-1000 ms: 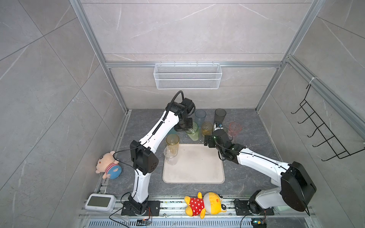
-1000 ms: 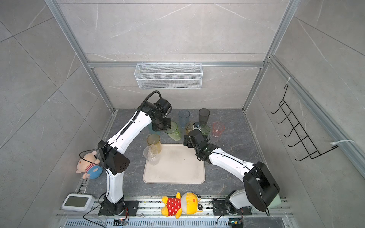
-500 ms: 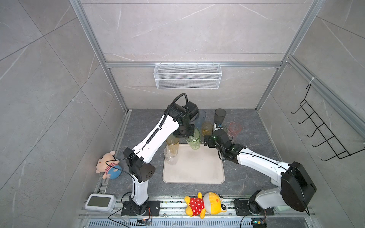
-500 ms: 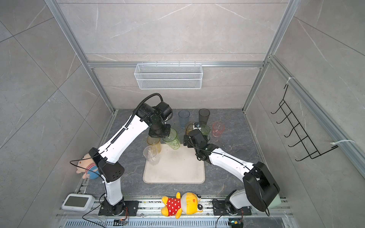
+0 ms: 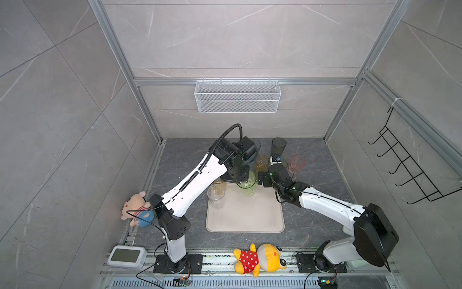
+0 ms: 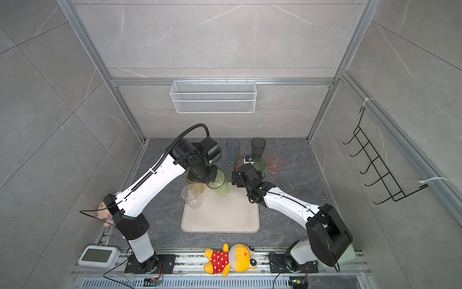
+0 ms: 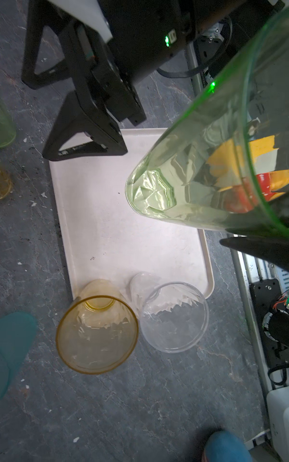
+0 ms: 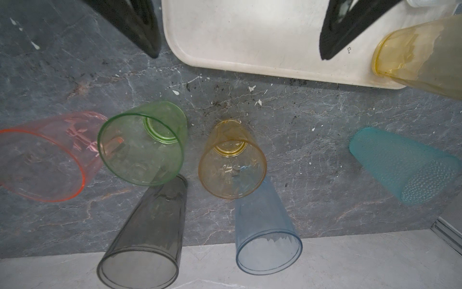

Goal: Place the glasses into the tray
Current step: Place the glass on the tray.

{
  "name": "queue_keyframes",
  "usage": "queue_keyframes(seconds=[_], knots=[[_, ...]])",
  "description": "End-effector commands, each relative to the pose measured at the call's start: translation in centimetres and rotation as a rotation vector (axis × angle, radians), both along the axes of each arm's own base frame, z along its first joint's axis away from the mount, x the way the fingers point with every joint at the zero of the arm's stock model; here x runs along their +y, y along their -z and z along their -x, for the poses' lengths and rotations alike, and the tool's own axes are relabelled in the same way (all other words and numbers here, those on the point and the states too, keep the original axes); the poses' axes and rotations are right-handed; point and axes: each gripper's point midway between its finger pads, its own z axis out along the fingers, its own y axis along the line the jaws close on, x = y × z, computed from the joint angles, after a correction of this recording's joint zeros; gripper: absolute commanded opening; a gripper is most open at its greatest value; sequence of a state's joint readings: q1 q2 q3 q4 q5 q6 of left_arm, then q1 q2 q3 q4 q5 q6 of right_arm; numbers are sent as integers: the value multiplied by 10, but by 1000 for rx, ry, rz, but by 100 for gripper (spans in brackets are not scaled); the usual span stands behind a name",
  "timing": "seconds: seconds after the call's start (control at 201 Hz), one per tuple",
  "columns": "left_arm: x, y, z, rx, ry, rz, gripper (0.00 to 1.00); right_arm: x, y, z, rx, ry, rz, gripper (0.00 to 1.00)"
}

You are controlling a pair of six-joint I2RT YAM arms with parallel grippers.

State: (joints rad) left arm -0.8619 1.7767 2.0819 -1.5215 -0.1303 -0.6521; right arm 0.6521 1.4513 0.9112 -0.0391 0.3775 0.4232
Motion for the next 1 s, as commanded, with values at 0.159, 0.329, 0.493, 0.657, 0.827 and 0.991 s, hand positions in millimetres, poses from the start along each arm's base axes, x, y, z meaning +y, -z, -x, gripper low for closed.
queue_keyframes(seconds=[0.159,0.329,0.493,0.657,0.827,0.991], knots=[[56,-3,52,75,-76,-78,0,3,0,-5,14,2,-8,100],[71,9,73,113,-96,-77,0,4,1,-5,16,1,-10,100],[86,16,89,137,-128,-74,0,4,2,-5,19,-1,-8,100],[107,29,110,181,-179,-105,0,5,4,-6,25,0,-5,100],[129,36,123,184,-234,-132,0,6,4,-5,27,-3,-8,99],[147,47,130,195,-266,-217,0,7,6,-6,32,-4,-12,99]])
